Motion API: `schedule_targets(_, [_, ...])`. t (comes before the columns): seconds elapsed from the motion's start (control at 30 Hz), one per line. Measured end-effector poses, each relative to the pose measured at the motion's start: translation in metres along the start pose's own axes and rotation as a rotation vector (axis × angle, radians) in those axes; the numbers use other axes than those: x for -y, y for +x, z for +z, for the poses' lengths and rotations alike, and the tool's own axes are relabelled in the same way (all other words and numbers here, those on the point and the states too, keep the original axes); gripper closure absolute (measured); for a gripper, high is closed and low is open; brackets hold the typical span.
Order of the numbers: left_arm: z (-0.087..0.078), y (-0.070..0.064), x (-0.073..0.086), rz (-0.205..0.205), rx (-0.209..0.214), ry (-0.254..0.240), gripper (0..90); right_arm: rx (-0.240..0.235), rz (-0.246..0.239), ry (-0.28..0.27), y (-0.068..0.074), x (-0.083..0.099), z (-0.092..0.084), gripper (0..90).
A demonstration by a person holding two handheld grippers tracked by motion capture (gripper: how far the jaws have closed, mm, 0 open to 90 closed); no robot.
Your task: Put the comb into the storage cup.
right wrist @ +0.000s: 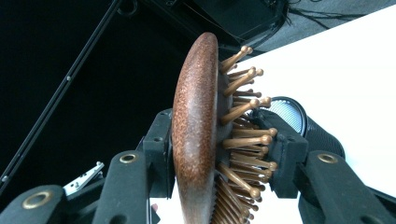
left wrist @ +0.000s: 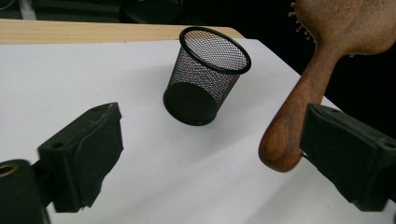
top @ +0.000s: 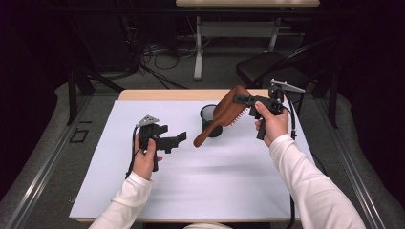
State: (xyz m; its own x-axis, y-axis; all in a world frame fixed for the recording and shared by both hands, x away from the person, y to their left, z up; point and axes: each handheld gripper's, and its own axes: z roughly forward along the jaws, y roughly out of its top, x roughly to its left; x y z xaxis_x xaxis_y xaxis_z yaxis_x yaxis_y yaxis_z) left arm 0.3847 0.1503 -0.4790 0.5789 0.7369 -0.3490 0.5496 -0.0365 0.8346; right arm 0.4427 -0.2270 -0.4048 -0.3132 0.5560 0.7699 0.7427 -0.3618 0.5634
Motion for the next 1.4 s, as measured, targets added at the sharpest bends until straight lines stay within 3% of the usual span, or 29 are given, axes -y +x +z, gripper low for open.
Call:
schedule_targets(0.07, [0.000,0.001,0.000,0.015,-0.003,0.004,0.2,0.003,-0.001,-0.010,-0.001,-0.002,0.001,51.9])
schedule_targets(0.8, [-0.001,0.003,-0.001,0.018,-0.008,0.000,0.3,0.065,-0.002,-0.070,-0.006,-0.022,0.002,51.9])
schedule_targets(1.03, [-0.001,0.003,0.000,0.020,-0.009,0.003,0.3,0.067,0.001,-0.099,-0.002,-0.029,0.003,51.9])
schedule_targets(1.4, [-0.001,0.003,0.000,0.022,-0.005,-0.004,0.3,0.110,-0.025,-0.145,0.008,-0.041,0.003,51.9])
